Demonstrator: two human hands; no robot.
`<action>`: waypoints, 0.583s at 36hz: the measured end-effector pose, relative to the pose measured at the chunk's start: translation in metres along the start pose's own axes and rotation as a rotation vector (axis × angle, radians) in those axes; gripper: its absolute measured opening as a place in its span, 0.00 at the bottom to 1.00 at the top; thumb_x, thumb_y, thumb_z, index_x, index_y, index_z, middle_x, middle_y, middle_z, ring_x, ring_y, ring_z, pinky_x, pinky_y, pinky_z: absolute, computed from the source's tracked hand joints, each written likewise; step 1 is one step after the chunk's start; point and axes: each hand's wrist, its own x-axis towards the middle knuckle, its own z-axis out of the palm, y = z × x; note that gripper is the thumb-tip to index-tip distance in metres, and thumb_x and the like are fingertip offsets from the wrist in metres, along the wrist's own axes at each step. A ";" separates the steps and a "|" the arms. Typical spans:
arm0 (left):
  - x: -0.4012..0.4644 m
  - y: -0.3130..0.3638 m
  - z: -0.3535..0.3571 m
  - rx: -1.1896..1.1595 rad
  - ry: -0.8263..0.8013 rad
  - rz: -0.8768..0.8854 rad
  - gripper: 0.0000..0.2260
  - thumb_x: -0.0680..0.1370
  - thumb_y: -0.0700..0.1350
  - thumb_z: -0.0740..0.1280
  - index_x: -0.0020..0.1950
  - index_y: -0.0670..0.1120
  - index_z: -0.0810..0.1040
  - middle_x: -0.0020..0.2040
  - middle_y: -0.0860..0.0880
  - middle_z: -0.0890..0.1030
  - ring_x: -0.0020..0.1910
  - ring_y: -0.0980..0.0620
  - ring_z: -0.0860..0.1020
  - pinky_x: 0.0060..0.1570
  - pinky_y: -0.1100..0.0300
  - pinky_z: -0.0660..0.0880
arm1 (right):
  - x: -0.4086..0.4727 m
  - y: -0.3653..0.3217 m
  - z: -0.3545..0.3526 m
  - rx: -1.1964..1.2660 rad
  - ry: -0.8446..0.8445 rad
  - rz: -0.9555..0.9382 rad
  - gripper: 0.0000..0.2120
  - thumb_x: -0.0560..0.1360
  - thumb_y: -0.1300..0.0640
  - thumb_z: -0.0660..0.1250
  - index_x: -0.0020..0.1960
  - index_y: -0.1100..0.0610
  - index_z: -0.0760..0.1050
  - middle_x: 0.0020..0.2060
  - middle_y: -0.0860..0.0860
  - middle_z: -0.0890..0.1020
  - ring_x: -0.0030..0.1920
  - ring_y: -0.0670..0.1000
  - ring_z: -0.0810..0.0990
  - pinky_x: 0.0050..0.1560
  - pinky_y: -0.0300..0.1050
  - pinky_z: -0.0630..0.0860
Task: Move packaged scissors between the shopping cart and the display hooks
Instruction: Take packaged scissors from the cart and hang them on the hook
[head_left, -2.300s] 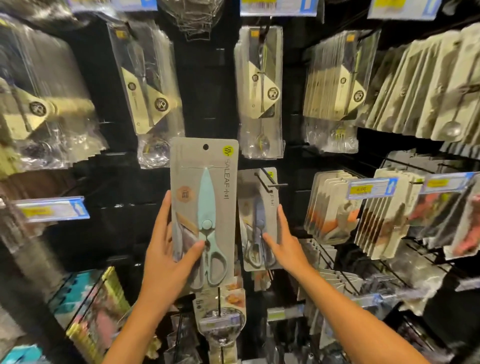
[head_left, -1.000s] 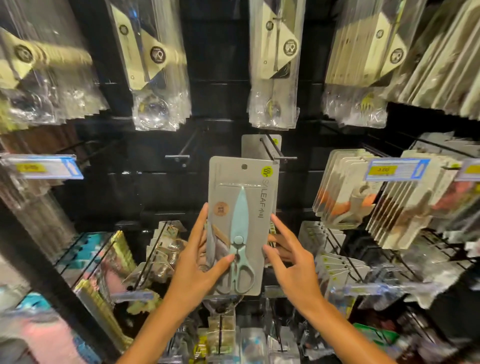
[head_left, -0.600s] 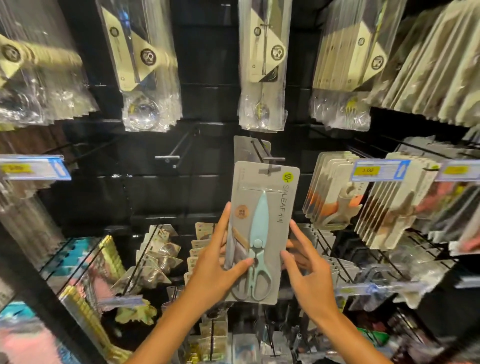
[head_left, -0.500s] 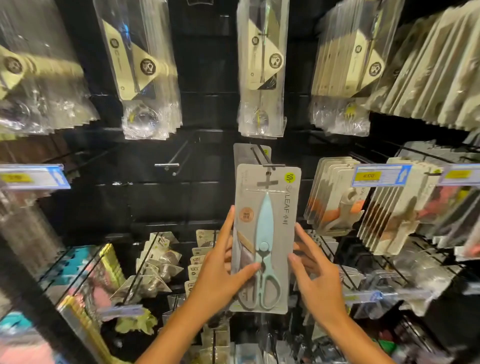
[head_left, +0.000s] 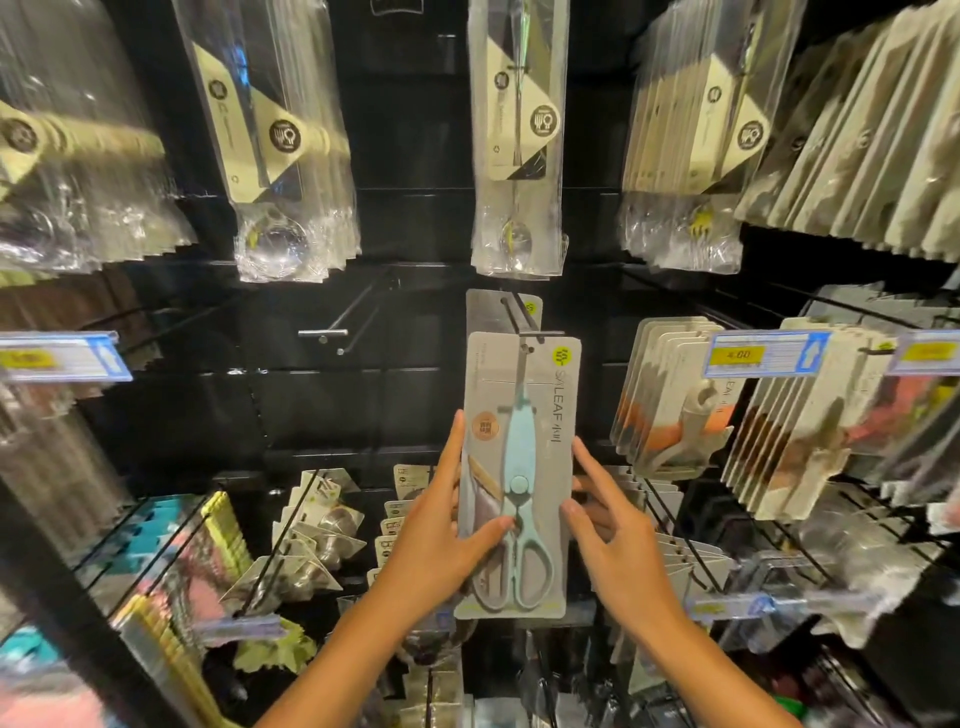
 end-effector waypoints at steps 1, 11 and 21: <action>0.004 -0.002 0.000 0.024 -0.020 -0.015 0.49 0.76 0.49 0.74 0.77 0.71 0.38 0.71 0.65 0.71 0.65 0.65 0.76 0.61 0.65 0.77 | 0.003 0.002 0.001 -0.017 -0.010 -0.003 0.31 0.82 0.60 0.64 0.78 0.37 0.59 0.55 0.32 0.81 0.53 0.46 0.84 0.53 0.40 0.82; 0.065 -0.013 -0.003 0.123 -0.154 -0.066 0.52 0.79 0.47 0.71 0.76 0.60 0.25 0.76 0.62 0.60 0.62 0.71 0.73 0.59 0.74 0.71 | 0.061 0.023 0.015 -0.128 -0.148 0.000 0.43 0.80 0.49 0.67 0.77 0.28 0.39 0.72 0.41 0.68 0.68 0.45 0.75 0.68 0.54 0.75; 0.115 -0.002 -0.004 0.135 -0.128 -0.154 0.54 0.76 0.51 0.74 0.79 0.55 0.29 0.81 0.48 0.56 0.78 0.45 0.64 0.72 0.52 0.65 | 0.128 0.034 0.030 -0.173 -0.178 0.047 0.46 0.76 0.48 0.70 0.79 0.32 0.40 0.67 0.49 0.74 0.65 0.49 0.75 0.65 0.53 0.76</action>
